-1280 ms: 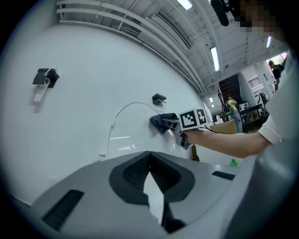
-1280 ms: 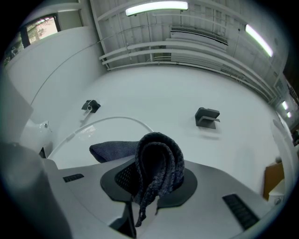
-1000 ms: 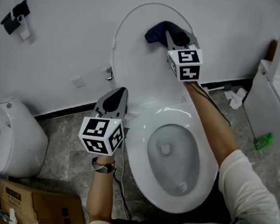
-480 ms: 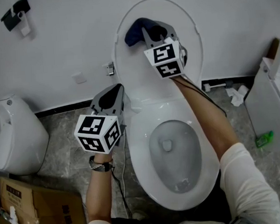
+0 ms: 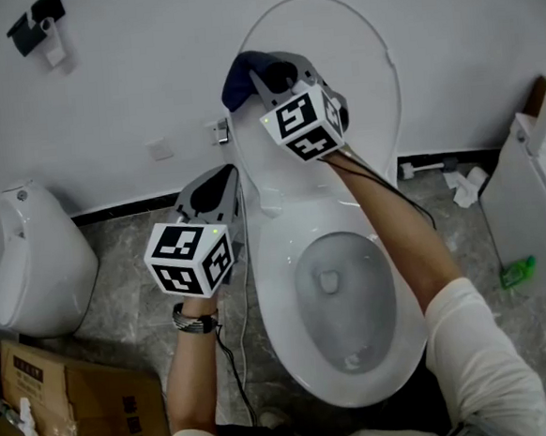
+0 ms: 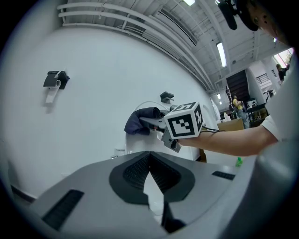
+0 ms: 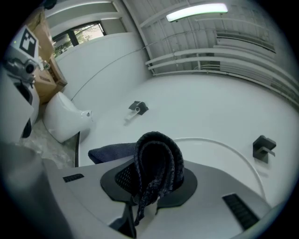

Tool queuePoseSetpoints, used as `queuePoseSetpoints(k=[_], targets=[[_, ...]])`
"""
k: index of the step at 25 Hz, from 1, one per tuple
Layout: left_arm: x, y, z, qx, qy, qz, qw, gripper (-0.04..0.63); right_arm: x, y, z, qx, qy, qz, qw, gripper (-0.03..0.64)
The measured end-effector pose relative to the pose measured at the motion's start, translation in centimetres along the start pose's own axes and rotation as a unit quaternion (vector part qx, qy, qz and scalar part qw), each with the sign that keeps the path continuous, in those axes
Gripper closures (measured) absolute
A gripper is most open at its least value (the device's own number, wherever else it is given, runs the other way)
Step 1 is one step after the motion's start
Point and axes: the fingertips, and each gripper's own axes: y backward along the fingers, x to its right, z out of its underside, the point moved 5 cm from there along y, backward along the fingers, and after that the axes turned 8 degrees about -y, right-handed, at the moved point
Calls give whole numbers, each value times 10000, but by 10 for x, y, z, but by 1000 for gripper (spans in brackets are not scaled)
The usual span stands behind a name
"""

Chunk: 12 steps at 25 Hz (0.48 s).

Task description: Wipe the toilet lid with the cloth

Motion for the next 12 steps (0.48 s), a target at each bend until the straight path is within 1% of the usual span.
queuePoseSetpoints(k=[2, 4, 6, 12], targets=[[1, 0, 0, -9, -13, -3, 10000, 594, -5, 3, 4, -84, 453, -37, 9989, 526], [2, -2, 0, -10, -18, 3, 10000, 594, -4, 7, 11, -184, 768, -38, 9969, 526], [5, -4, -2, 1, -18, 25, 10000, 594, 6, 12, 16, -265, 843, 29, 9961, 526], [12, -11, -11, 89, -58, 57, 9999, 594, 52, 38, 34, -438, 774, 366, 9954, 526]])
